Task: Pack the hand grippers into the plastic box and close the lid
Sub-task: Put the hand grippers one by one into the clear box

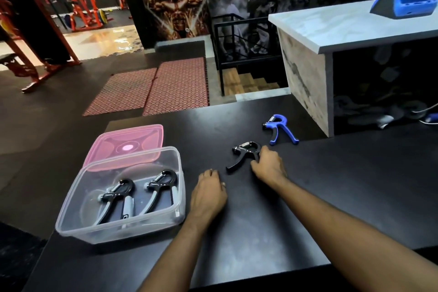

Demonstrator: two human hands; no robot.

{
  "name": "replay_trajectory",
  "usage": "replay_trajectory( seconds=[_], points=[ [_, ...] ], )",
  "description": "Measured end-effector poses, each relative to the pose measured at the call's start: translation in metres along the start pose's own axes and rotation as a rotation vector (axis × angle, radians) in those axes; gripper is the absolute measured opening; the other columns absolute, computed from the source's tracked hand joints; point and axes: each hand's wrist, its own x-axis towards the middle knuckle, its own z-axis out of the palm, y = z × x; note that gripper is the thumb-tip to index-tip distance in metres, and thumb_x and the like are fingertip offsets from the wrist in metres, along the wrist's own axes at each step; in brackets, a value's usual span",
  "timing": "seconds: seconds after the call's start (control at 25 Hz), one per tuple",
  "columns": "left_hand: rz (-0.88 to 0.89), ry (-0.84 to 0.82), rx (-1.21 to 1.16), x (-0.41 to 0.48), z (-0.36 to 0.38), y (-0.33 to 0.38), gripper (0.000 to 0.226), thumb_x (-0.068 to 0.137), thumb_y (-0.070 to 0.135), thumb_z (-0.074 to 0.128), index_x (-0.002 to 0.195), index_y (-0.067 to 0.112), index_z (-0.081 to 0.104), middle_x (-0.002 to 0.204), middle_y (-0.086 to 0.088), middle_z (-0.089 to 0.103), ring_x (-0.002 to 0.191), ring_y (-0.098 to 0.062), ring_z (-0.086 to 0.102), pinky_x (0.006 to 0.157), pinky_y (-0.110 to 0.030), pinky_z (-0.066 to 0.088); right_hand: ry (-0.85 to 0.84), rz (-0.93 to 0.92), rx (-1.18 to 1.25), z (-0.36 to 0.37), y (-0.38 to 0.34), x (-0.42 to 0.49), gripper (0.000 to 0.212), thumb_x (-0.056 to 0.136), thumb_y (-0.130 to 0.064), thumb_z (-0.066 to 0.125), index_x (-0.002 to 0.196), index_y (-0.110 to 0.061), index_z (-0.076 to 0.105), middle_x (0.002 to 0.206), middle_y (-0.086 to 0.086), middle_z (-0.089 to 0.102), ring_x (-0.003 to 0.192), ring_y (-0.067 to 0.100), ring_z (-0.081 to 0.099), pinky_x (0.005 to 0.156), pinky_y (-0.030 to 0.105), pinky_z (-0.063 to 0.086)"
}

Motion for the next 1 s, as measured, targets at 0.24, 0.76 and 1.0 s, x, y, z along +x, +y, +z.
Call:
replay_trajectory(
  seconds=[0.24,0.76,1.0],
  points=[
    [0.096,0.198,-0.094,0.015,-0.057,0.021,0.034,0.093,0.013,0.045,0.123,0.003,0.055,0.126,-0.016,0.057,0.119,-0.033,0.052,0.1,-0.044,0.043,0.072,-0.022,0.11,-0.021,-0.021,0.0,0.025,0.086,-0.021,0.059,0.104,-0.004,0.054,0.105,0.022,0.065,0.098,0.041,0.063,0.078,0.039,0.051],
    [-0.059,0.399,-0.069,-0.028,-0.171,-0.127,0.037,0.089,0.008,0.045,0.123,0.003,0.06,0.12,-0.018,0.063,0.111,-0.036,0.059,0.089,-0.045,0.049,0.108,-0.252,0.207,-0.003,-0.178,-0.073,0.016,0.081,-0.023,0.062,0.083,-0.015,0.048,0.078,0.01,0.063,0.072,0.032,0.064,0.057,0.028,0.039],
    [-0.154,0.36,-0.014,-0.05,-0.183,-0.203,0.043,0.079,0.006,0.043,0.117,-0.001,0.061,0.12,-0.021,0.063,0.116,-0.036,0.054,0.095,-0.044,0.046,0.008,-0.406,-0.021,0.027,-0.226,-0.122,0.008,0.077,-0.023,0.056,0.081,-0.019,0.05,0.087,0.014,0.068,0.082,0.038,0.063,0.061,0.032,0.045]
  ],
)
